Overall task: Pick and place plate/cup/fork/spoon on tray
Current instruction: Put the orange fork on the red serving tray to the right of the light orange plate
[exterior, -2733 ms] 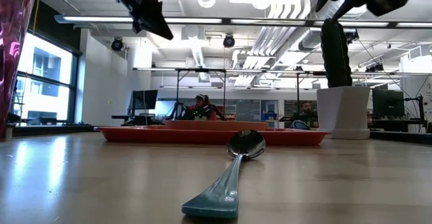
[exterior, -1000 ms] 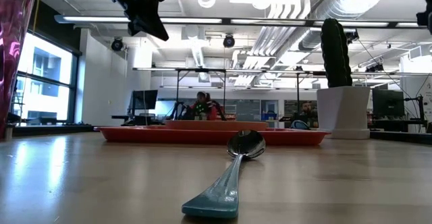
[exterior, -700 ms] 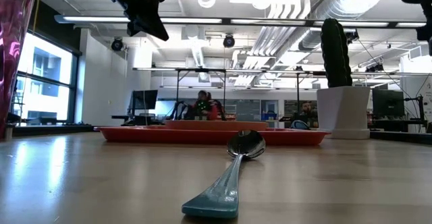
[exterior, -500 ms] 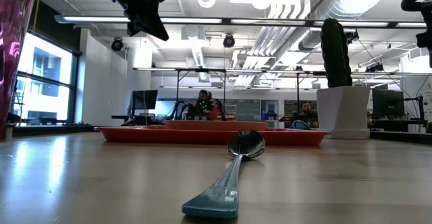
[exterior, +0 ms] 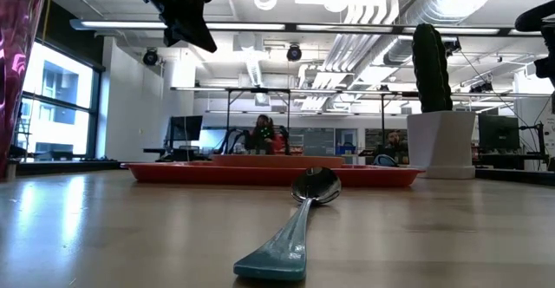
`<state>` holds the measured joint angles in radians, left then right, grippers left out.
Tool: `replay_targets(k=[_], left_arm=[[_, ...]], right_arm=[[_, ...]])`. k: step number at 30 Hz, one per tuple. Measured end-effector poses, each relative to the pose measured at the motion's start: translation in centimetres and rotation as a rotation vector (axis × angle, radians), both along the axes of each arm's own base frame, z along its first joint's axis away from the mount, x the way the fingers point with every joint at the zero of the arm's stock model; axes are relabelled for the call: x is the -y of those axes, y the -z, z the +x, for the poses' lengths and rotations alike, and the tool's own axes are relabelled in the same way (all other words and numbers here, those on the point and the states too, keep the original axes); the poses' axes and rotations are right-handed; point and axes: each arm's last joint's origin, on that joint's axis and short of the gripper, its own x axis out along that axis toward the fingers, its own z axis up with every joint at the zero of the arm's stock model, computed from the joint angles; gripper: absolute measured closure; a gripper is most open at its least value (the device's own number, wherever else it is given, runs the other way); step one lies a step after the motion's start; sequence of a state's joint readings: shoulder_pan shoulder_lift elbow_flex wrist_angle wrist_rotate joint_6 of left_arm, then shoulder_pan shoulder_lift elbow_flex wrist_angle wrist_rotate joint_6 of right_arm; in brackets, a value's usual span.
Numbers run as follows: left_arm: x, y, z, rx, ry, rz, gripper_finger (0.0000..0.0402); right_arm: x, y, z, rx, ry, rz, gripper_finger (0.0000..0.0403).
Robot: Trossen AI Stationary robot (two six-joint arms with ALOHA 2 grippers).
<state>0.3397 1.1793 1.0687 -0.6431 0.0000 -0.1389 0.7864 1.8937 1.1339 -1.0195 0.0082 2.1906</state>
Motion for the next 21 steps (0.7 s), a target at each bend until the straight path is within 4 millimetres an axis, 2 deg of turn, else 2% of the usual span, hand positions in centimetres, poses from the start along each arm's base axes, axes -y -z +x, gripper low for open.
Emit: replay_targets(k=[9, 21], left_arm=[[0.00, 0.00, 0.00, -0.001, 0.001, 0.001, 0.0401], [0.01, 0.08, -0.07, -0.015, 0.013, 0.010, 0.0401]], right_arm=[[-0.02, 0.12, 0.07, 0.005, 0.008, 0.002, 0.0336], [0.22, 0.21, 0.63, 0.011, 0.032, 0.033, 0.0395]])
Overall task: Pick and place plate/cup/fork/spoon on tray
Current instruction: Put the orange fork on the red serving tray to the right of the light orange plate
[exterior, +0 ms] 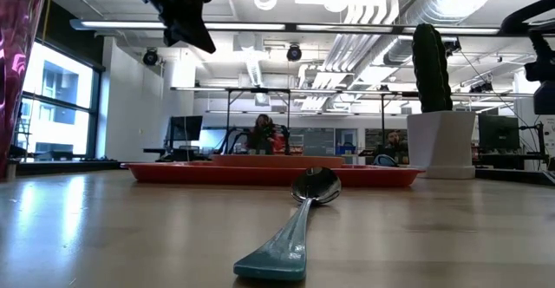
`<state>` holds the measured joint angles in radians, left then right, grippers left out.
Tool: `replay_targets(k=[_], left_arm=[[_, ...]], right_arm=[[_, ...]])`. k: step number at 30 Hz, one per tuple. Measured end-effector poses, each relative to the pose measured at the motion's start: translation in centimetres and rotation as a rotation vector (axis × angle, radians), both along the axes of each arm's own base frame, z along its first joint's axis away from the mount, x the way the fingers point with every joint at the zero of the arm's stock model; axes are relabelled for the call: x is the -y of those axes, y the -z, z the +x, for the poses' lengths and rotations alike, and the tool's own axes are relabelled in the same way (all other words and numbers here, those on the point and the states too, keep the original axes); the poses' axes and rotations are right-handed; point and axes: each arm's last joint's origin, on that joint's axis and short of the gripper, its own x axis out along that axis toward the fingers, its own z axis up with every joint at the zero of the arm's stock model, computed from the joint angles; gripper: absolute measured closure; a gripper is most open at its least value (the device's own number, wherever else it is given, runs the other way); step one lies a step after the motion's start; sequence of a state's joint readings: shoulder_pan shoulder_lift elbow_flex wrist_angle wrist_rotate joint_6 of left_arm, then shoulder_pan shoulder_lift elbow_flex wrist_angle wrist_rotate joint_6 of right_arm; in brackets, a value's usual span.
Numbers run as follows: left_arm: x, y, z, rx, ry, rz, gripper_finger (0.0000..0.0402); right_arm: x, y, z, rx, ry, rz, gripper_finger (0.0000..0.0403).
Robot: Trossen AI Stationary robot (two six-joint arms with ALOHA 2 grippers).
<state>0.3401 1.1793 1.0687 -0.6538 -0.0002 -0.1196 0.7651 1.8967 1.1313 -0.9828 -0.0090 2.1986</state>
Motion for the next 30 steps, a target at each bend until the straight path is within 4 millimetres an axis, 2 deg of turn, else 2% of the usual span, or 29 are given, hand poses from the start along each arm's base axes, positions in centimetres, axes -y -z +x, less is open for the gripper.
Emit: replay_targets(k=[9, 19, 25, 30], left_arm=[[0.1, 0.3, -0.2, -0.043, 0.014, 0.000, 0.0401], [0.1, 0.3, -0.3, -0.055, 0.031, 0.013, 0.0401], [0.1, 0.3, -0.3, -0.056, 0.038, 0.020, 0.0401], [0.1, 0.3, -0.3, -0.064, 0.061, 0.042, 0.0401]], right_arm=[[0.4, -0.5, 0.2, 0.020, 0.022, 0.018, 0.0400], [1.3, -3.4, 0.3, 0.178, 0.038, -0.013, 0.0402], [2.8, -5.4, 1.1, 0.335, 0.064, -0.067, 0.0402], [4.8, -7.2, 2.0, 0.447, 0.084, -0.126, 0.0402]])
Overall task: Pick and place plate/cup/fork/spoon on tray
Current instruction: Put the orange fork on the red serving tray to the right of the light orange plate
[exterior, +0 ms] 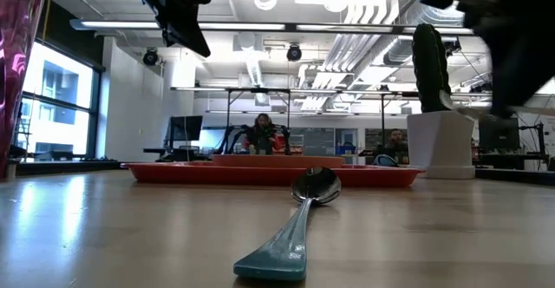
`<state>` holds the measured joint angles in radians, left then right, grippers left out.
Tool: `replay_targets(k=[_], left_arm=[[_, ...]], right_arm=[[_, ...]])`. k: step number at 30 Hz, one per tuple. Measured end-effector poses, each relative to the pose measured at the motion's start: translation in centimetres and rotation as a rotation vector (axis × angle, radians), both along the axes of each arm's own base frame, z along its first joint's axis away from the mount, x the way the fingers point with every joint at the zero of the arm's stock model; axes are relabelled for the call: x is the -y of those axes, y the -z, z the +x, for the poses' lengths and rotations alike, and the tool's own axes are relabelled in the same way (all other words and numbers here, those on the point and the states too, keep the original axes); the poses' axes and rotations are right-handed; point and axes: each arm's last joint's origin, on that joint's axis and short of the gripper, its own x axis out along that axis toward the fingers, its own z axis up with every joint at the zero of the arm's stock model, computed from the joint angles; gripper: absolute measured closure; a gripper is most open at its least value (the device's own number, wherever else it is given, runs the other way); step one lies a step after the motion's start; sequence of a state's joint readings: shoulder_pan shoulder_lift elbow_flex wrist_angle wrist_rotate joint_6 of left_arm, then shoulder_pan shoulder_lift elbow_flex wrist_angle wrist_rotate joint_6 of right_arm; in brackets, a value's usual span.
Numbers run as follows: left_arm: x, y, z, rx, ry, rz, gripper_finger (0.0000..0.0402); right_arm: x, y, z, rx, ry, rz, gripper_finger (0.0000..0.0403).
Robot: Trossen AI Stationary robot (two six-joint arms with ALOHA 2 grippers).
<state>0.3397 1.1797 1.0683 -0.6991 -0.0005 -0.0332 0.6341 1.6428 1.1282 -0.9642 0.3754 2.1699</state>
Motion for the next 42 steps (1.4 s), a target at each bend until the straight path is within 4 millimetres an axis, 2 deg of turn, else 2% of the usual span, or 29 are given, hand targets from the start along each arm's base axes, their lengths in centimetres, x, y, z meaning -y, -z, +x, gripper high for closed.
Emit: replay_targets(k=[9, 26, 36, 42], left_arm=[[0.0, 0.0, 0.0, -0.010, 0.033, 0.030, 0.0401], [0.0, 0.0, 0.0, -0.026, 0.086, 0.086, 0.0401], [-0.1, -0.1, 0.1, -0.021, 0.090, 0.096, 0.0401], [-0.1, -0.1, 0.1, -0.023, 0.087, 0.102, 0.0401]], right_arm=[[4.8, -2.4, 2.0, 0.112, 0.019, -0.122, 0.0403], [14.4, -4.7, 6.1, 0.234, -0.008, -0.294, 0.0403], [20.0, -5.2, 6.9, 0.238, -0.017, -0.335, 0.0403], [22.7, -7.8, 7.2, 0.233, -0.054, -0.411, 0.0403]])
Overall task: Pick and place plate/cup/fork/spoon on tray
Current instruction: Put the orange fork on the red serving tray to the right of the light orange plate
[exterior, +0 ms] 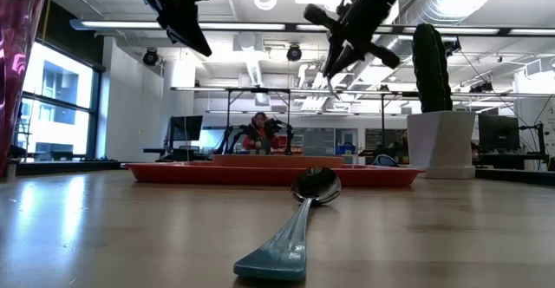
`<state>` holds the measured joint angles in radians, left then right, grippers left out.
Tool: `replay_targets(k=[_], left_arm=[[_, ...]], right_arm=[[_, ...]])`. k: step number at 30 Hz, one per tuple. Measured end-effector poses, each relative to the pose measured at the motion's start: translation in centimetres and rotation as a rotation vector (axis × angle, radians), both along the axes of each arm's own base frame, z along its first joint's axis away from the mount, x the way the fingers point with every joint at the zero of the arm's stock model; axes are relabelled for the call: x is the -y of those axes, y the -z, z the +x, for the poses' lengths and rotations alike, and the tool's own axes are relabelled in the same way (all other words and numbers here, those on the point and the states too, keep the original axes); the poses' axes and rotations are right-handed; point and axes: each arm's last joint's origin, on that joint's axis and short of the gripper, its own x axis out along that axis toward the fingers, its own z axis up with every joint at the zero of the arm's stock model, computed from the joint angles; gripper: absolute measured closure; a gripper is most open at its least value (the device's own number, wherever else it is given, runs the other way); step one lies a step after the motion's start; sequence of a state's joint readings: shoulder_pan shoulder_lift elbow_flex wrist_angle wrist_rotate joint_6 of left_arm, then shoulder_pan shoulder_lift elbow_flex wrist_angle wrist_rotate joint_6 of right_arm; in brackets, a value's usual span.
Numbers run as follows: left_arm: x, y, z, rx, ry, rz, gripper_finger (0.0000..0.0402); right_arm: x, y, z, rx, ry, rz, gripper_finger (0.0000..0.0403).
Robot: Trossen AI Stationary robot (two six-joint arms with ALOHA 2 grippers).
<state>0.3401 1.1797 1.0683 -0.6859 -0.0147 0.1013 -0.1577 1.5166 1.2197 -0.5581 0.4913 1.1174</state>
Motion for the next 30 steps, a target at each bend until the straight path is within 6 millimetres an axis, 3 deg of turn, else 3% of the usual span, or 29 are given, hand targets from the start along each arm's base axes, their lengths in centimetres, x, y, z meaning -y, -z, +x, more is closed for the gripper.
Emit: replay_targets(k=[5, 10, 16, 30], left_arm=[[0.0, 0.0, 0.0, 0.001, 0.002, 0.007, 0.0401], [-0.2, 0.0, 0.0, -0.014, -0.038, 0.048, 0.0401], [-0.3, 0.0, -0.1, -0.023, -0.064, 0.073, 0.0401], [-0.3, -0.1, 0.0, -0.015, -0.065, 0.077, 0.0401]], right_arm=[[2.0, -2.6, -0.3, -0.024, 0.010, -0.041, 0.0403], [3.2, -2.8, -1.5, -0.107, 0.050, 0.020, 0.0403], [3.6, 0.0, -2.3, -0.287, 0.105, 0.174, 0.0403], [6.6, 7.1, -0.2, -0.529, 0.092, 0.358, 0.0403]])
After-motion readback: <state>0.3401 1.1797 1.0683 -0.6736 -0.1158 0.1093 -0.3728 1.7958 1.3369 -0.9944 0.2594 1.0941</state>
